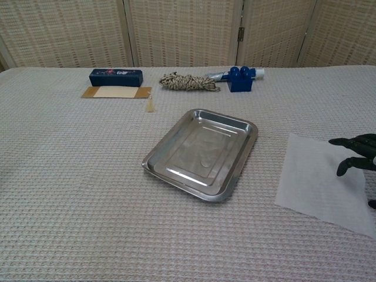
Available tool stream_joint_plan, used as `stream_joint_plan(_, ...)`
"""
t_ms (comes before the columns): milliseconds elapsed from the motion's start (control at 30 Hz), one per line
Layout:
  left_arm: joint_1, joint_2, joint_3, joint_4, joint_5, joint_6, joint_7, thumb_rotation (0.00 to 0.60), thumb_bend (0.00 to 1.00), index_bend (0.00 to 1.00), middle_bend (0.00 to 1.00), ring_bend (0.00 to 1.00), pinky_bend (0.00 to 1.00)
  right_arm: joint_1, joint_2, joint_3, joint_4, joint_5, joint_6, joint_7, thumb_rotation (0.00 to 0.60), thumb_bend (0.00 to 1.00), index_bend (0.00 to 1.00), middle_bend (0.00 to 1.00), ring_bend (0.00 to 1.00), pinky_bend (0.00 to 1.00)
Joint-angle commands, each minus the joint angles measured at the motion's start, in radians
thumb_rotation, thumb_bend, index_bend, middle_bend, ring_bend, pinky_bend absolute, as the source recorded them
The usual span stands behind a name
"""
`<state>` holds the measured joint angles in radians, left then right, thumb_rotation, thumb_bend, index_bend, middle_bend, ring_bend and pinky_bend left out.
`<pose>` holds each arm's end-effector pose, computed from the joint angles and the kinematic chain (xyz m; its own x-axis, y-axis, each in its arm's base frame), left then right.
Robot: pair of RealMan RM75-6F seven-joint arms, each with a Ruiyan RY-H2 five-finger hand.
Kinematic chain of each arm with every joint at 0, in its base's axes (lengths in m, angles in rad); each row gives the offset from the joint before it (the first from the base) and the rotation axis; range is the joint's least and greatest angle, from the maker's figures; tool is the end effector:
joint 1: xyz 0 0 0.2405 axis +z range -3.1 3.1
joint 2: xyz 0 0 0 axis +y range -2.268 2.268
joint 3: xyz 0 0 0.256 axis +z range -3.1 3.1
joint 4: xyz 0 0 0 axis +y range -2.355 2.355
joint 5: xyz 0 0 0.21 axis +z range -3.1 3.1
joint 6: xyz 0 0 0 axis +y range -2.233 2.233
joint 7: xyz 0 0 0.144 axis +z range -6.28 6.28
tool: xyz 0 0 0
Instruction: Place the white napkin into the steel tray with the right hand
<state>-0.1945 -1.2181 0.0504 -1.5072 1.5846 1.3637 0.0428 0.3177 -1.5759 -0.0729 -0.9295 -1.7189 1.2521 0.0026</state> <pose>-0.3065 0.1915 0.1026 0.4739 0.1651 0.8649 0.8748 -0.2007 -0.4410 -0.3345 -0.2354 0.0127 0.6829 -0.1576 0.7134 -0.6980 -0.4288 0.5735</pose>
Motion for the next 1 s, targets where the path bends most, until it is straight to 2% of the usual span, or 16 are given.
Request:
stream_joint_plan(33,0.002,0.003,0.000,-0.005,0.000,0.003,0.000,0.600,0.48,0.00,0.00,0.00,0.00,0.004,-0.011,-0.003,0.008,0.006,-0.010,0.007,0.600,0.31,0.33,0.00,0.00,0.00)
stream_joint_plan(267,0.006,0.011,0.000,-0.013,0.005,0.011,-0.009,0.600,0.48,0.00,0.00,0.00,0.00,0.012,-0.041,-0.007,0.035,0.013,-0.013,0.027,0.600,0.31,0.35,0.01,0.00,0.00)
stream_joint_plan(433,0.007,0.011,-0.001,-0.012,0.007,0.015,-0.011,0.600,0.48,0.00,0.00,0.00,0.00,0.013,-0.060,-0.005,0.054,0.010,0.017,0.053,0.600,0.31,0.52,0.08,0.02,0.00)
stream_joint_plan(633,0.009,0.010,-0.002,-0.008,0.010,0.020,-0.013,0.600,0.48,0.00,0.00,0.00,0.00,0.010,-0.077,-0.003,0.083,0.013,0.041,0.072,0.600,0.32,0.62,0.14,0.06,0.00)
stream_joint_plan(1000,0.011,0.011,0.001,-0.006,0.027,0.030,-0.015,0.600,0.48,0.00,0.00,0.00,0.00,0.006,-0.066,0.008,0.065,0.022,0.091,0.096,0.600,0.43,0.66,0.18,0.08,0.00)
